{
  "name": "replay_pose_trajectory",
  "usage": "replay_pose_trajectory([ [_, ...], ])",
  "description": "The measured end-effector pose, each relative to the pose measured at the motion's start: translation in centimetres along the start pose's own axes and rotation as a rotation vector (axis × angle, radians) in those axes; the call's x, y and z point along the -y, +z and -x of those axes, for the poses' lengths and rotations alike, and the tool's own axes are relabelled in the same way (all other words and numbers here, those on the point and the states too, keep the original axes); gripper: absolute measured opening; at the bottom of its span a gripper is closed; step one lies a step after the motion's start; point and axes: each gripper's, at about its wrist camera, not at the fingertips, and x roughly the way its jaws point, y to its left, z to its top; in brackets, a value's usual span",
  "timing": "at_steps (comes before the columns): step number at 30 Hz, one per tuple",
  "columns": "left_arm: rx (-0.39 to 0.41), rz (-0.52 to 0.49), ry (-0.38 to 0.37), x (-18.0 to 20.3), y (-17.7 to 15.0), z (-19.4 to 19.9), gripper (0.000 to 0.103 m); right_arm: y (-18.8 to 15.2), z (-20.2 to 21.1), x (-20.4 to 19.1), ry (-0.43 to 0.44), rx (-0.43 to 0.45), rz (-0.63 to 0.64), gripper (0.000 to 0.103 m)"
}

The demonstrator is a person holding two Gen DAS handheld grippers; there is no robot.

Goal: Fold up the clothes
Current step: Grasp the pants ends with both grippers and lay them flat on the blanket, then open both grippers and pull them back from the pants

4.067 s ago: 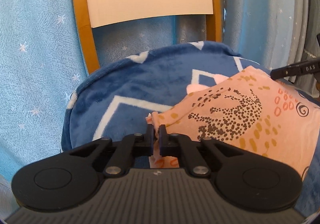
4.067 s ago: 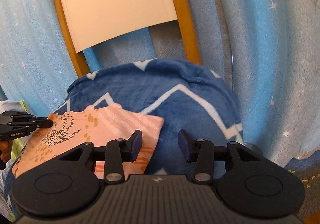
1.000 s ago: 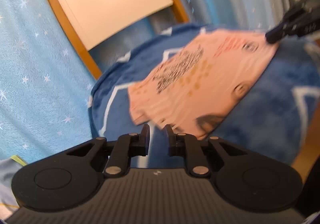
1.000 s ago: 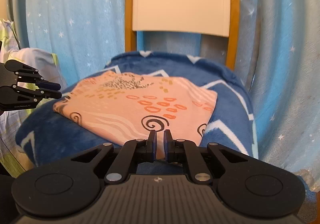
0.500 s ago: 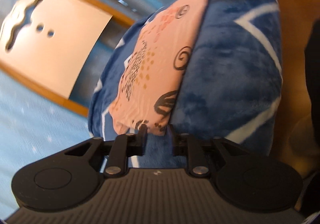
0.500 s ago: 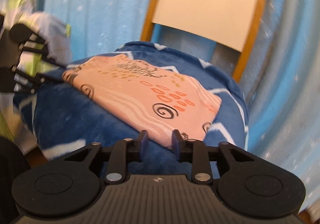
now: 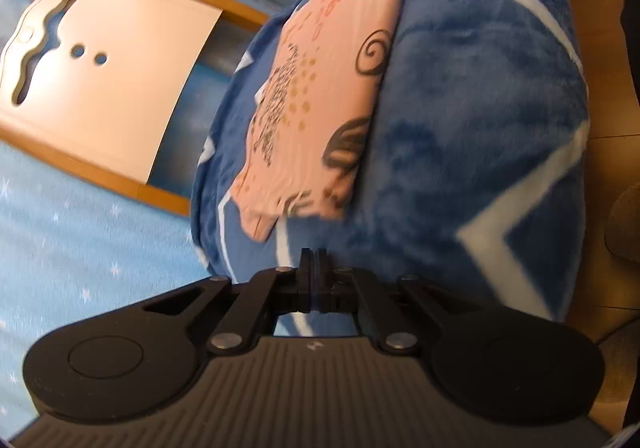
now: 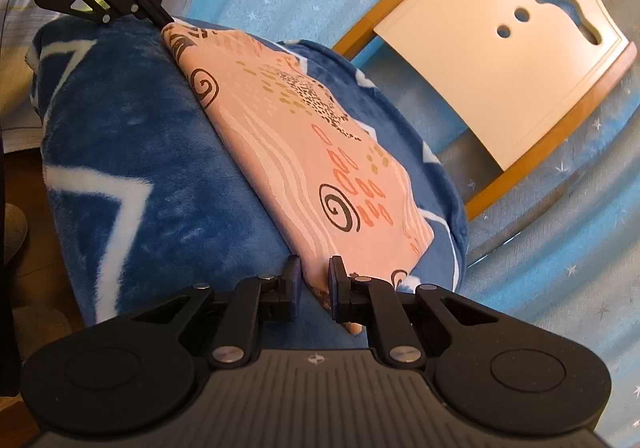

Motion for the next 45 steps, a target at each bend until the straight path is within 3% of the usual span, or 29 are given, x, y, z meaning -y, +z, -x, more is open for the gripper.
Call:
replay_pose_trajectory([
  [3, 0.031, 0.047, 0.015, -0.8, 0.3, 1.4, 0.004, -0.5, 0.7, 0.1, -0.032, -0.003, 0.000, 0.030],
  [7, 0.103, 0.076, -0.001, -0.8, 1.8, 2.4, 0.024, -0.6, 0.8, -0.2, -0.056, -0.014, 0.028, 0.032],
  [11, 0.106, 0.036, -0.032, 0.5, 3.5, 0.9, 0.025, -0.1, -0.5, -1.3, -0.086, -0.039, 0.159, 0.032],
  [12, 0.089, 0.023, -0.030, 0.8, 3.4, 0.3, 0.023, -0.2, -0.8, -1.5, -0.090, -0.043, 0.190, 0.029],
  [13, 0.073, 0.011, -0.028, 1.1, 3.4, -0.3, 0.014, -0.4, -0.9, -1.3, -0.091, -0.051, 0.182, 0.023],
  [14, 0.064, 0.032, -0.033, 1.0, 3.3, -0.5, 0.011, -0.7, -1.0, -1.0, -0.092, -0.059, 0.172, 0.010],
  [16, 0.055, 0.099, -0.048, 0.5, 2.8, -0.7, 0.011, -1.2, -1.3, -0.5, -0.094, -0.075, 0.152, 0.008],
  [17, 0.049, 0.104, -0.047, 0.5, 2.8, -0.6, 0.011, -1.5, -1.4, -0.2, -0.094, -0.082, 0.142, 0.002],
  [19, 0.041, 0.098, -0.044, 0.6, 2.8, -0.6, 0.010, -2.2, -1.3, 0.0, -0.090, -0.090, 0.118, 0.001],
  [25, 0.008, 0.126, -0.048, 0.0, 2.9, 0.2, 0.015, -2.8, 0.3, 0.9, -0.087, -0.097, 0.001, 0.000],
  [26, -0.003, 0.141, -0.047, -0.2, 2.8, 0.5, 0.016, -2.9, 0.7, 1.2, -0.084, -0.095, -0.027, 0.005],
  [29, -0.041, 0.214, -0.046, -1.1, 2.5, 1.1, 0.018, -2.9, 1.5, 2.8, -0.055, -0.082, -0.193, 0.020],
  [32, -0.062, 0.321, -0.045, -2.0, 2.6, 1.5, 0.019, -3.2, 2.1, 5.0, 0.021, -0.052, -0.478, 0.023],
  [34, -0.067, 0.367, -0.045, -2.2, 2.8, 1.6, 0.020, -3.4, 2.0, 5.5, 0.059, -0.043, -0.594, 0.023],
  [45, -0.057, 0.474, -0.072, -1.9, 4.1, 1.8, 0.026, -2.8, 2.4, 4.0, 0.115, -0.044, -0.717, 0.027],
])
